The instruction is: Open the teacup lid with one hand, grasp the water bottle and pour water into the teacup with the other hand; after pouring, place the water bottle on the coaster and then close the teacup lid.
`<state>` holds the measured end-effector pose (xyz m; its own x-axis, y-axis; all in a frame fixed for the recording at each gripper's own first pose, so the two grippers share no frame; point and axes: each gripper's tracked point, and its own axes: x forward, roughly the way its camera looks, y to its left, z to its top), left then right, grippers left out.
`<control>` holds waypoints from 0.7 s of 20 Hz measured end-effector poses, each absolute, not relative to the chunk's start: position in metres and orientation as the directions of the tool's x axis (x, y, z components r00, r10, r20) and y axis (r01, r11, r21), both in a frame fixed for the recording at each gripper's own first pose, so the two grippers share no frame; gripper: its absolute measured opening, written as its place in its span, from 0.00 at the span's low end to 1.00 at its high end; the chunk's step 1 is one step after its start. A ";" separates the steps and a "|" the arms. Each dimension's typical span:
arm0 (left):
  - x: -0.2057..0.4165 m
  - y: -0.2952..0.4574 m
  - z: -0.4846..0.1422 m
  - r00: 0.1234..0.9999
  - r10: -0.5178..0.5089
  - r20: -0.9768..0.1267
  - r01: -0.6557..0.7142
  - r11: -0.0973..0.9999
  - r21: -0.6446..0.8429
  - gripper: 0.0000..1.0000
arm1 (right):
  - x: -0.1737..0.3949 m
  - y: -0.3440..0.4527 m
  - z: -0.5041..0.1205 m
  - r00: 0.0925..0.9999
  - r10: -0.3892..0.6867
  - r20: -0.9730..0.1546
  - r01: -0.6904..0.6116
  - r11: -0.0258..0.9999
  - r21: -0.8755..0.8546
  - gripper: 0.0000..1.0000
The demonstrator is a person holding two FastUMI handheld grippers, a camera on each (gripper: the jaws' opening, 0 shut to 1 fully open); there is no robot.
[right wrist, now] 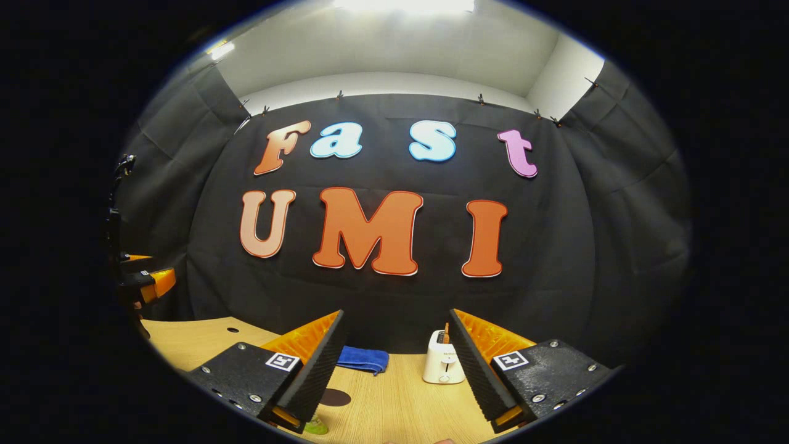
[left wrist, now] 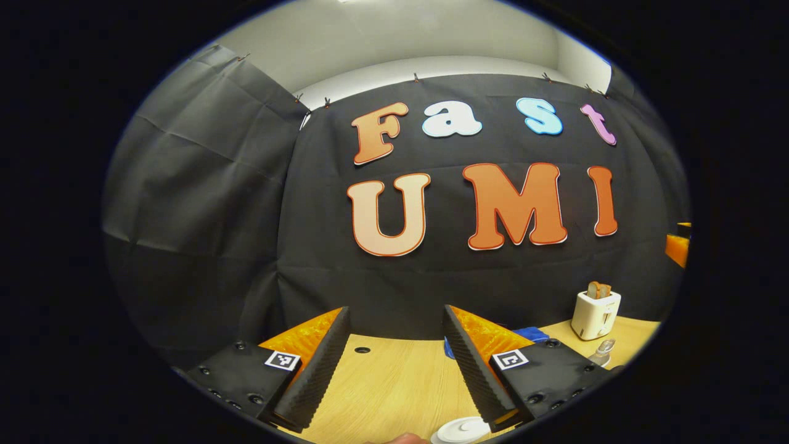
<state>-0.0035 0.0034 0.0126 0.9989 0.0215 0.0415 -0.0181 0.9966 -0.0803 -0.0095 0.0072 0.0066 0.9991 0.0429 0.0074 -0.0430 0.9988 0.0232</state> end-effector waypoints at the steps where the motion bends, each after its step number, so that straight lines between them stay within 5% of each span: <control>1: -0.003 0.004 0.013 0.999 0.019 0.040 -0.016 0.997 -0.082 0.96 | -0.011 0.007 0.009 0.999 0.045 0.015 -0.045 0.999 0.024 0.98; 14: -0.007 -0.011 -0.014 0.999 -0.040 -0.025 0.038 0.996 -0.084 0.96 | -0.019 0.014 -0.011 0.995 0.095 -0.015 -0.094 0.994 0.058 0.98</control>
